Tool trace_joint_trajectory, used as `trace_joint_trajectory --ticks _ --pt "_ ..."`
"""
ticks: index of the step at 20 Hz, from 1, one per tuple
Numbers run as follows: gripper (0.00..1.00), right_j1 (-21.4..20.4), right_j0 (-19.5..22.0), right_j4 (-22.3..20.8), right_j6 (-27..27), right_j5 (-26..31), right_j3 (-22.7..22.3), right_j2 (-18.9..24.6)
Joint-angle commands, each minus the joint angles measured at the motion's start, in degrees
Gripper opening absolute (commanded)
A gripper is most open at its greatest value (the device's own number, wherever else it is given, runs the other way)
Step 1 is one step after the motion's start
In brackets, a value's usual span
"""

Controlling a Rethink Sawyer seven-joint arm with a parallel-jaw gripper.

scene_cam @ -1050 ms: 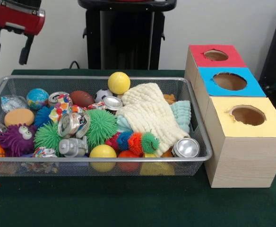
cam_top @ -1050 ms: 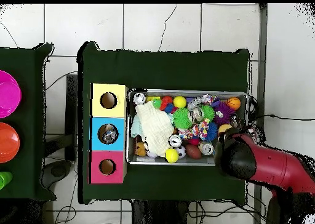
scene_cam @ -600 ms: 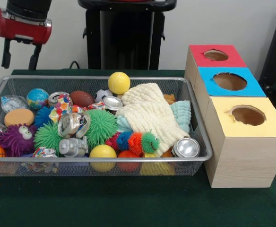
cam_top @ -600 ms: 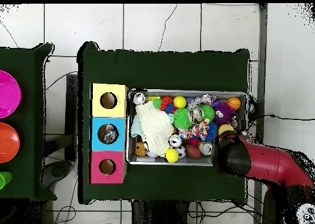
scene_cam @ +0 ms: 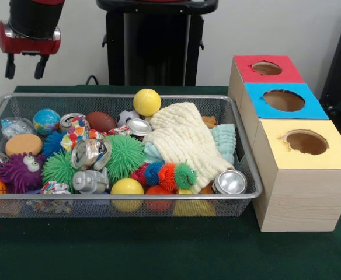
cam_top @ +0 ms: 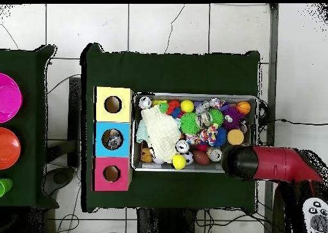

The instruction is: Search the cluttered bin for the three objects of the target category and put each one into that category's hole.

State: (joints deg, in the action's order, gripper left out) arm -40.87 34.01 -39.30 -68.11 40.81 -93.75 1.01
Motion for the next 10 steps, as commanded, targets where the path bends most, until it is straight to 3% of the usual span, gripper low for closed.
trace_joint_trajectory --ticks 1,6,10 --pt "1.0 0.6 1.2 -5.2 17.2 7.8 4.4 5.5" --pt "1.0 1.6 3.4 -5.9 17.4 4.6 4.7 8.4" --pt "1.0 2.1 6.7 -6.9 16.6 -2.4 3.7 12.1"
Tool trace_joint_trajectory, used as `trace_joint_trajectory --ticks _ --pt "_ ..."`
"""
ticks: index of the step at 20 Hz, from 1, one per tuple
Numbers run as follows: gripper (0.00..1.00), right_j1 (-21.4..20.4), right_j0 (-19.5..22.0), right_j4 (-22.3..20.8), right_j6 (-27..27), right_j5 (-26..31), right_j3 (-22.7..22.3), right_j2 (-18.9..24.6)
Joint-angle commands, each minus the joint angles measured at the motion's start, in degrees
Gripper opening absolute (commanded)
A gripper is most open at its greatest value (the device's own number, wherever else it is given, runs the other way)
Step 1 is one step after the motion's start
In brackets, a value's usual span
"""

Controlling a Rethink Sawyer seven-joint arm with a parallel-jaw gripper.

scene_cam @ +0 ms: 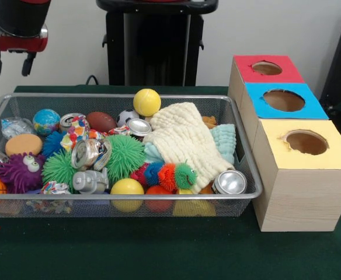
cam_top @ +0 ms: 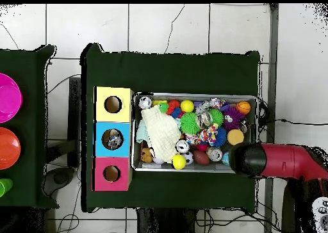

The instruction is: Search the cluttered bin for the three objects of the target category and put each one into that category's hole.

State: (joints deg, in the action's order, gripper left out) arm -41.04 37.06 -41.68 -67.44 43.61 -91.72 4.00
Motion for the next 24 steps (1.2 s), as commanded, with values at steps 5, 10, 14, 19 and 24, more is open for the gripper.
trace_joint_trajectory --ticks 5,10,14,19,24 --pt "1.0 2.9 7.8 -5.3 16.7 -9.1 -0.2 13.9" --pt "1.0 4.2 10.5 -6.0 18.3 -8.5 -1.3 17.1" --pt "1.0 5.9 12.0 -7.2 18.7 -8.0 -1.1 18.3" --pt "1.0 8.3 14.6 -6.7 21.0 -4.5 -1.7 20.6" --pt "1.0 7.1 15.2 -6.6 23.8 -1.0 -3.9 22.1"
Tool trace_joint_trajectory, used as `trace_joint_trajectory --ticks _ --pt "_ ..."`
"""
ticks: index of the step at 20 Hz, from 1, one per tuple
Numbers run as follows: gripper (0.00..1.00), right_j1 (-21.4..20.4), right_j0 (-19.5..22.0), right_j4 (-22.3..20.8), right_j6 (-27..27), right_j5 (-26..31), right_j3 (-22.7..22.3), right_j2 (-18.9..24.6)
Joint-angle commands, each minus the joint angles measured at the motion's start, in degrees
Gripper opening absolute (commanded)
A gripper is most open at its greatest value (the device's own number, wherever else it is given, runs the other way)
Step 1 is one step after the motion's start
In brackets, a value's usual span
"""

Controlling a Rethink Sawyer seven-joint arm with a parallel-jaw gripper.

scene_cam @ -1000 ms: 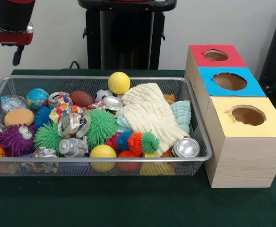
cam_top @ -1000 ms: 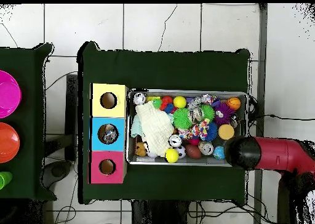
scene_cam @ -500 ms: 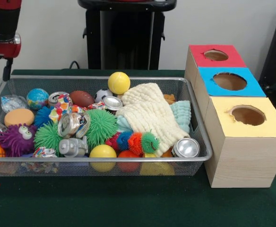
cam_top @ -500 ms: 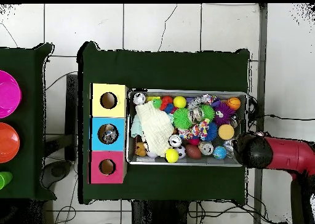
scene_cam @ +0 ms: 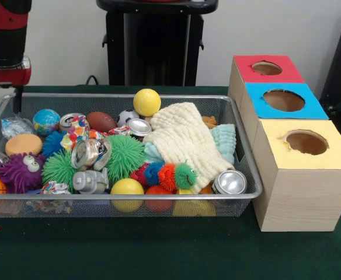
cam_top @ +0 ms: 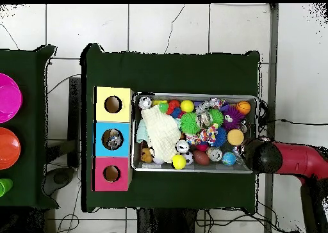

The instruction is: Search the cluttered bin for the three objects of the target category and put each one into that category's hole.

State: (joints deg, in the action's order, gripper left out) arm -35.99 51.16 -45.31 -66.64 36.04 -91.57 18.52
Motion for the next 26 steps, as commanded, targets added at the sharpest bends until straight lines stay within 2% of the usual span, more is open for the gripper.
trace_joint_trajectory --ticks 1,4,10,19,23,26 --pt "1.0 2.0 1.0 -3.7 24.1 7.5 -4.0 7.4" --pt "1.0 2.0 0.4 -7.0 27.2 8.5 -3.4 6.3" --pt "1.0 3.8 0.1 -9.5 28.2 8.9 -0.3 5.3" --pt "1.0 4.2 0.7 -10.9 30.3 8.1 0.9 5.1" --pt "1.0 7.4 2.6 -9.0 29.3 5.4 0.4 7.7" --pt "1.0 8.7 2.0 -10.4 27.7 4.1 1.5 7.2"
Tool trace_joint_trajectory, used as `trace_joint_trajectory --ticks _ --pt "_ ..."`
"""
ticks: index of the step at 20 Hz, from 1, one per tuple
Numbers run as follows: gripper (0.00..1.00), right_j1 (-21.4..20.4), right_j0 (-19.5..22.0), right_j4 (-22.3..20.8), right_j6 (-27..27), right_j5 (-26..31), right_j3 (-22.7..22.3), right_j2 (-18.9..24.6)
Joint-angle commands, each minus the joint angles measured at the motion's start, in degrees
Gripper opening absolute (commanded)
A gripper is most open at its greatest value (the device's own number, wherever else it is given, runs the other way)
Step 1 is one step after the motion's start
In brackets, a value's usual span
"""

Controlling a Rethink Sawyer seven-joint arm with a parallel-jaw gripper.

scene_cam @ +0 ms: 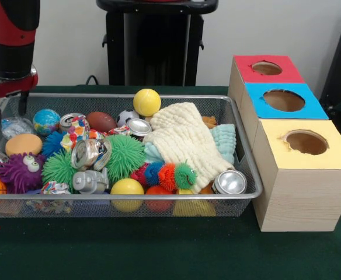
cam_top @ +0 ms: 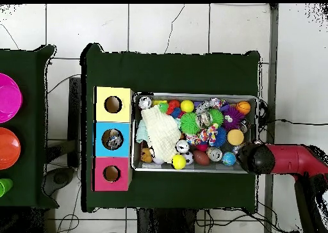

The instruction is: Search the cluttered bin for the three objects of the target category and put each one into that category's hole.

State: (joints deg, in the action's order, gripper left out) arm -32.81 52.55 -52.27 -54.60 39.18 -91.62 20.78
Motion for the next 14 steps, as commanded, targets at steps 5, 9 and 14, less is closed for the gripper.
trace_joint_trajectory --ticks 5,9,14 --pt "1.0 7.1 -0.4 -4.9 14.4 0.7 3.7 4.0" --pt "1.0 7.5 -0.3 -5.2 14.2 0.3 3.9 4.0" --pt "1.0 6.5 -0.8 -5.8 14.1 1.3 4.2 3.0"
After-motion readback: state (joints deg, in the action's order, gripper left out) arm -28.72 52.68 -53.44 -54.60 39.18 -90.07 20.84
